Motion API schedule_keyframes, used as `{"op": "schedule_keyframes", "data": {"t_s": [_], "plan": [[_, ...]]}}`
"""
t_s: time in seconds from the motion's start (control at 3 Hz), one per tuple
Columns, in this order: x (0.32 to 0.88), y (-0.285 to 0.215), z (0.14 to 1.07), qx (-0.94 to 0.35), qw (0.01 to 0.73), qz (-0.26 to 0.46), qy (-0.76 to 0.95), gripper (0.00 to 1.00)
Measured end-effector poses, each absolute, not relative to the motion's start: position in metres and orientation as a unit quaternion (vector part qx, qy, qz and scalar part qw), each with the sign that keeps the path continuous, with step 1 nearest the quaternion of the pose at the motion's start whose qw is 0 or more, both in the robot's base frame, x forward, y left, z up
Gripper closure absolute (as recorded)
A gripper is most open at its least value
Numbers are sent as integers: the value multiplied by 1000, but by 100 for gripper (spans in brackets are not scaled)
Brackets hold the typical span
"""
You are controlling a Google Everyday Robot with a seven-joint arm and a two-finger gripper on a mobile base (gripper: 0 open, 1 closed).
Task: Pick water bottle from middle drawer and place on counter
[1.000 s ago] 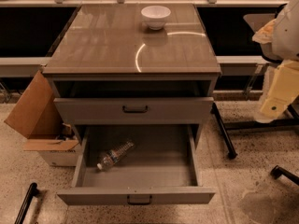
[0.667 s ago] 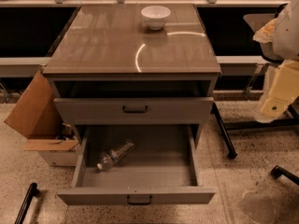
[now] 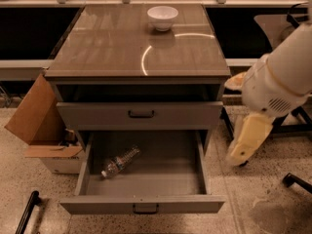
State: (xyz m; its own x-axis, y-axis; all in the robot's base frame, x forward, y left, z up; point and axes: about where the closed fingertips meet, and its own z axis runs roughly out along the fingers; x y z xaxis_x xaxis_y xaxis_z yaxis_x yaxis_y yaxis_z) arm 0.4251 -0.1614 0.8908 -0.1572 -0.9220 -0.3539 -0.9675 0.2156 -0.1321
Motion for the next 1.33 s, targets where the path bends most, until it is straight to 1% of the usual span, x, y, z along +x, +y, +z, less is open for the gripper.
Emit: {"op": "schedule_keyframes", "data": {"t_s": [0.33, 0.67, 1.0, 1.33], "plan": [[407, -113, 825, -630, 188, 137, 741, 0], [383, -59, 765, -647, 165, 196, 718, 0], [383, -59, 765, -647, 165, 196, 718, 0], [403, -40, 727, -650, 146, 198, 719, 0]]}}
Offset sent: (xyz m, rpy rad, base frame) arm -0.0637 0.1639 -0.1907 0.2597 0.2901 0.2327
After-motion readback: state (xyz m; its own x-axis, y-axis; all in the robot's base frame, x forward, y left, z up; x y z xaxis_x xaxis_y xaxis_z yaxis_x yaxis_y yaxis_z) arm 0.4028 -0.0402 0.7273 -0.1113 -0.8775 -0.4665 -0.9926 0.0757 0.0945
